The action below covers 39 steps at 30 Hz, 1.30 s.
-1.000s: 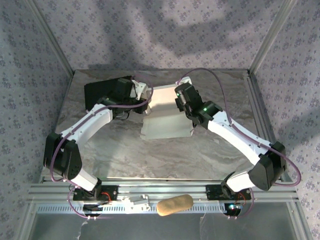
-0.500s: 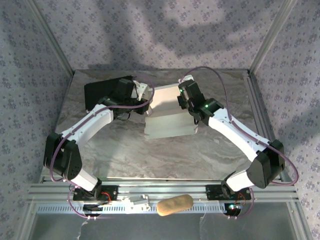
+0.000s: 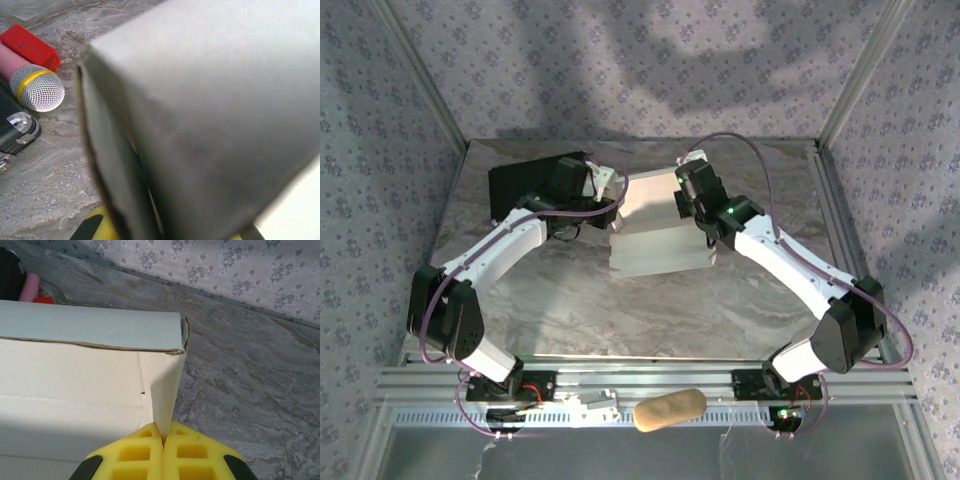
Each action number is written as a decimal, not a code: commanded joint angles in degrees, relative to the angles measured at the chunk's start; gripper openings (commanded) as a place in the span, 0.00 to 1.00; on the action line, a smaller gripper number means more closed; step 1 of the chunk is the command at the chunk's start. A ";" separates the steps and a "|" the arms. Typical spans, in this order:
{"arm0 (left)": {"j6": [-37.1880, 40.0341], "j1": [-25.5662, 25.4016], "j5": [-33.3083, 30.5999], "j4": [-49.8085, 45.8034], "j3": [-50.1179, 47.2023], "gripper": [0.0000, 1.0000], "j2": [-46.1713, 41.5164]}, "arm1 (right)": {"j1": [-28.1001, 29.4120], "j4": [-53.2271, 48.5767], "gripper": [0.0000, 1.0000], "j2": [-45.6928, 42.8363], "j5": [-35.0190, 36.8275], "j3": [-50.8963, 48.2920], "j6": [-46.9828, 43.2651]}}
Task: Fold the paper box
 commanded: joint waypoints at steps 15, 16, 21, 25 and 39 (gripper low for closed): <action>-18.77 -5.19 -25.09 -4.34 3.98 0.00 -1.09 | 6.15 -19.72 0.00 9.45 29.27 13.40 16.58; -20.40 -5.56 -26.76 -4.76 3.76 0.00 -1.19 | 6.43 -21.98 0.00 9.99 30.14 14.26 18.96; -25.25 -7.39 -30.28 -6.15 3.80 0.00 -1.23 | 7.94 -33.74 0.00 13.36 35.23 18.81 30.50; -26.23 -7.81 -28.49 -7.01 5.09 0.00 -1.05 | 8.32 -34.12 0.00 14.07 34.45 19.44 30.42; -25.24 -7.15 -22.15 -9.72 8.76 0.00 0.24 | 1.24 -11.00 0.00 3.33 0.93 7.33 15.54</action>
